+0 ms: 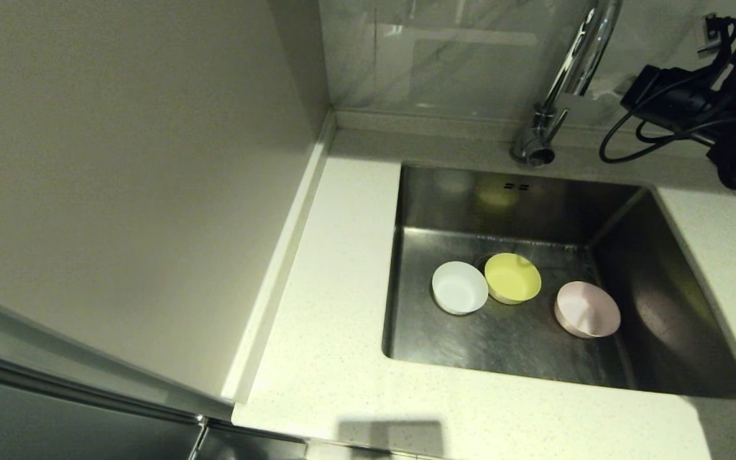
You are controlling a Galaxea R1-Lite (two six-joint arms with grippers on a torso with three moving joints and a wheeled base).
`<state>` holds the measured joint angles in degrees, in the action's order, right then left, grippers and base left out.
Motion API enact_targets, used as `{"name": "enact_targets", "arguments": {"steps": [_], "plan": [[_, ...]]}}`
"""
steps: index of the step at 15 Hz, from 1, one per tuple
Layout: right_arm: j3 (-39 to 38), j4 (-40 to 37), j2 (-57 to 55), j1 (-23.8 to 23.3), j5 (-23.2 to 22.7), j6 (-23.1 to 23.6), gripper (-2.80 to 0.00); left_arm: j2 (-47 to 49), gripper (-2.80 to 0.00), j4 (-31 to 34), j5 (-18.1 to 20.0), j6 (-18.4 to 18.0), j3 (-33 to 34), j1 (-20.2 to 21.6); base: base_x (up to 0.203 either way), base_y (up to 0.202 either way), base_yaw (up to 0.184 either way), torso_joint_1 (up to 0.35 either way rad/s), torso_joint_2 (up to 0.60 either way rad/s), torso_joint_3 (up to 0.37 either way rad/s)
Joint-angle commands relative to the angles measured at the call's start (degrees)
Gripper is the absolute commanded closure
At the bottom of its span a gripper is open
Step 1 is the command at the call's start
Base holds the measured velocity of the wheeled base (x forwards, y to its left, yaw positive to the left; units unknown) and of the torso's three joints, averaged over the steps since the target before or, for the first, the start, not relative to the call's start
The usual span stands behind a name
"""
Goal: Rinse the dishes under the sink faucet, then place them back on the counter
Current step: Turn on the faucet
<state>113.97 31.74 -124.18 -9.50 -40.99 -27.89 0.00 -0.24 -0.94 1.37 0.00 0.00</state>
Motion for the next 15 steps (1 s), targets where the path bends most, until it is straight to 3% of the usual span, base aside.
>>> {"name": "enact_targets", "arguments": {"steps": [1, 15], "plan": [[-0.06, 2.51, -1.32, 1.32, -0.32, -0.15, 0.00, -0.09, 0.00, -0.02, -0.03, 0.03, 0.00, 0.00, 0.000, 0.000, 0.000, 0.000, 0.00, 0.000], [-0.06, 4.12, -4.58, 3.26, -0.47, 0.91, 0.00, -0.09, 0.00, -0.02, -0.03, 0.03, 0.00, 0.00, 0.000, 0.000, 0.000, 0.000, 0.00, 0.000]]}}
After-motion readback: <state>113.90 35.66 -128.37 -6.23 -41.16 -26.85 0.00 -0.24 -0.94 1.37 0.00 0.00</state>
